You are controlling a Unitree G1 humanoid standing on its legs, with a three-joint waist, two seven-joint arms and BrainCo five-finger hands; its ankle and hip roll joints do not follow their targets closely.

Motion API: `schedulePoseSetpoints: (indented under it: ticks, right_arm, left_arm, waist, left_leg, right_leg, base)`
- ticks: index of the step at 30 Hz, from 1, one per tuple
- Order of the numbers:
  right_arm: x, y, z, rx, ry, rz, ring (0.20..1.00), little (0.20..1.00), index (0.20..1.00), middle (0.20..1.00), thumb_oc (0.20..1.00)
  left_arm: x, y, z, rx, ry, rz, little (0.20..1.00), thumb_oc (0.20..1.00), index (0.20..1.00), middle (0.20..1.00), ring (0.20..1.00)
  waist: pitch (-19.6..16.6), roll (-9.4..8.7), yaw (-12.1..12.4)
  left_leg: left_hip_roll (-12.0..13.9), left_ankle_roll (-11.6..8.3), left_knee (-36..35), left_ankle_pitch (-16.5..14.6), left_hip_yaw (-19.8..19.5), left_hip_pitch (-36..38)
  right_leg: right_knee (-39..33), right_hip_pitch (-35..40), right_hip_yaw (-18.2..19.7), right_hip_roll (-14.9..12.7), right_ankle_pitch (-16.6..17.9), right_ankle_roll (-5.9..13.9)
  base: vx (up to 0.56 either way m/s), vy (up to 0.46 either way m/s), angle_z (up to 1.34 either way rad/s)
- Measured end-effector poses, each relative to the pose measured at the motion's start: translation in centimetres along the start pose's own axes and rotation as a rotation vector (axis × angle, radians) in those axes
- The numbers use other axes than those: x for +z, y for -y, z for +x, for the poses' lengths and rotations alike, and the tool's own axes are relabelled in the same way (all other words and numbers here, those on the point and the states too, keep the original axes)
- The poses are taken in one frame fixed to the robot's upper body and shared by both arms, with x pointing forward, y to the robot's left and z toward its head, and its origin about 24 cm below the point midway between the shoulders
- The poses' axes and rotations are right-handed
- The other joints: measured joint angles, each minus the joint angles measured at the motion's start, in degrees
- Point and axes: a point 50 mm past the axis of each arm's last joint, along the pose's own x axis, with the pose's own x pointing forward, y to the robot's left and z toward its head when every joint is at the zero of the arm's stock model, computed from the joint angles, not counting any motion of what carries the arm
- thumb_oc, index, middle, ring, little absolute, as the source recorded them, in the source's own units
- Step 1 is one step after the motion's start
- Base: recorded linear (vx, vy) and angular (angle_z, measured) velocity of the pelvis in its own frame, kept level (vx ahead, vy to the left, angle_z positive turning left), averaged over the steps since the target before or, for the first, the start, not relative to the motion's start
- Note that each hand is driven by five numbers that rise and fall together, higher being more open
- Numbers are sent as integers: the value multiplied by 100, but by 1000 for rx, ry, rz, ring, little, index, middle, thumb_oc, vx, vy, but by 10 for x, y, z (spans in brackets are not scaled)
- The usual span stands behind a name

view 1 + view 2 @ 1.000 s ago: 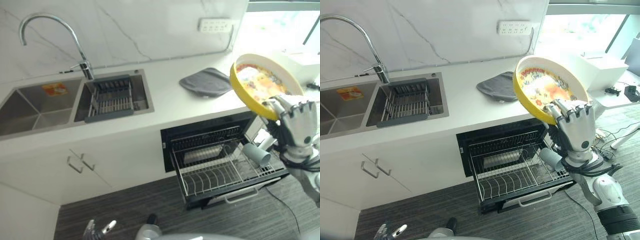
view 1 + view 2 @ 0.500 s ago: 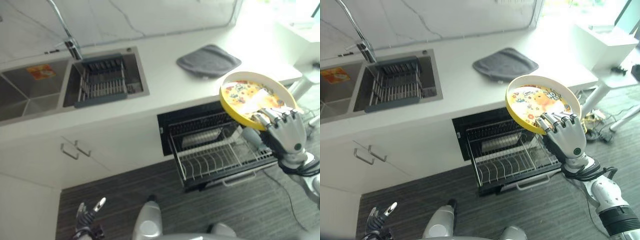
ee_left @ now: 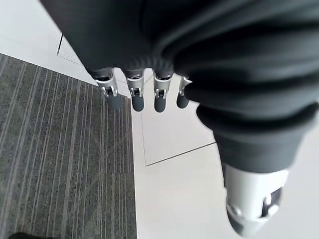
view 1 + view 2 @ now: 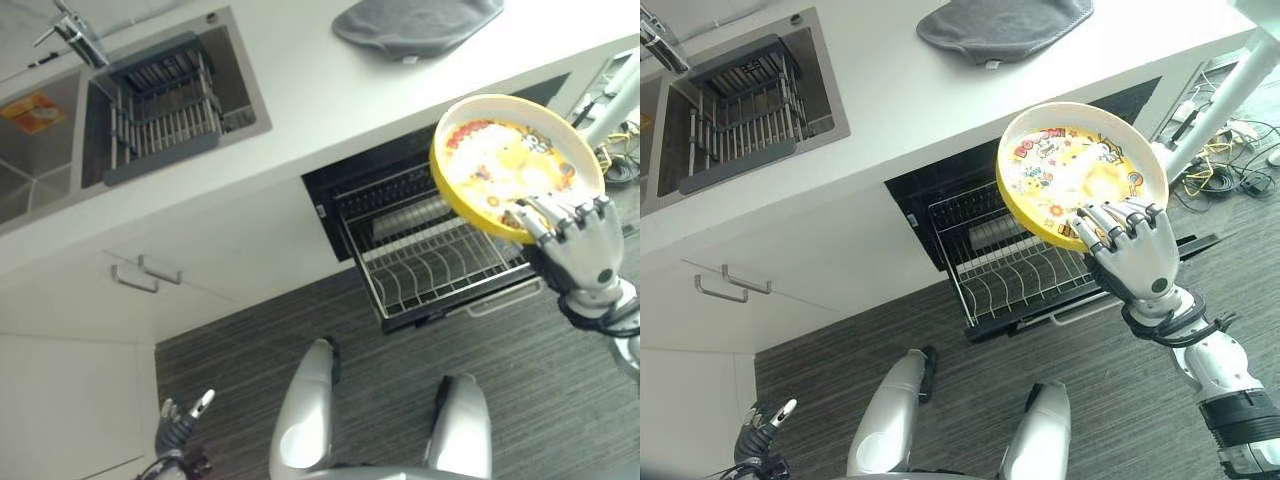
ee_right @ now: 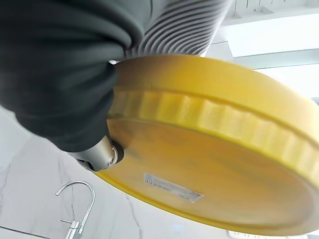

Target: Place the dishes in the dishwasher.

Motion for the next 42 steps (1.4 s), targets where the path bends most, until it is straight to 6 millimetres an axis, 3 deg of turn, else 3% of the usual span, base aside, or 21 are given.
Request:
schedulePoseSetpoints:
  ticks: [4,10,16,21,24,28,36,42]
  right_arm:
    - [10,-21,-26,162,-17,51,200,200,200,200,200]
    - [11,-43,-20,236,20,61,200,200,200,200,200]
    - [16,-61,-37,397,25,62,200,200,200,200,200]
    - [22,-75,-52,486,-134,57,200,200,200,200,200]
    - [24,-80,-62,577,-162,66,200,200,200,200,200]
    - [14,-87,-68,640,-224,41,200,200,200,200,200]
    - [-8,-97,-60,715,-221,-23,200,200,200,200,200]
    - [-29,-105,-32,739,-209,-45,200,200,200,200,200]
  left_arm:
    - [-1,-3,0,3,0,9,1000,1000,1000,1000,1000]
    - [0,-6,0,-20,-5,57,1000,1000,1000,1000,1000]
    - [2,-9,2,-18,0,67,1000,1000,1000,1000,1000]
    - [1,-4,1,-50,-5,89,1000,1000,1000,1000,1000]
    - [3,-2,1,-52,4,88,1000,1000,1000,1000,1000]
    - [8,-3,3,-57,21,100,1000,1000,1000,1000,1000]
    - [12,9,4,-119,38,131,1000,1000,1000,1000,1000]
    - [20,13,8,-143,64,112,1000,1000,1000,1000,1000]
  waist:
    - [-33,-62,143]
    - [-116,-126,217]
    - [-122,-125,435]
    - [-121,-127,506]
    - [-121,-115,542]
    - [-101,-58,718]
    - [187,288,957]
    - [498,259,1144]
  left_leg:
    - [3,-5,-76,-3,-19,154]
    - [12,-69,-209,66,-93,272]
    - [26,-115,-339,161,-233,270]
    - [46,-211,-486,261,-263,348]
    - [46,-218,-515,274,-306,396]
    - [36,-223,-511,288,-408,355]
    - [-56,-324,-518,411,-564,108]
    - [-72,-376,-720,552,-645,59]
  right_leg:
    - [-71,186,-45,-15,-1,-1]
    - [-116,335,-162,-6,-16,-26]
    - [-109,340,-329,31,-58,-102]
    - [-95,389,-359,63,-40,-70]
    - [-79,436,-397,71,-98,-175]
    - [-4,415,-492,62,-176,-204]
    - [207,207,-620,-34,-216,-170]
    - [198,98,-697,-32,-222,-213]
  base:
    - [61,13,5]
    - [17,-3,5]
    - [-10,-24,9]
    - [-12,-10,1]
    - [-11,-12,3]
    - [-10,-5,12]
    - [-32,0,10]
    - [-30,-5,7]
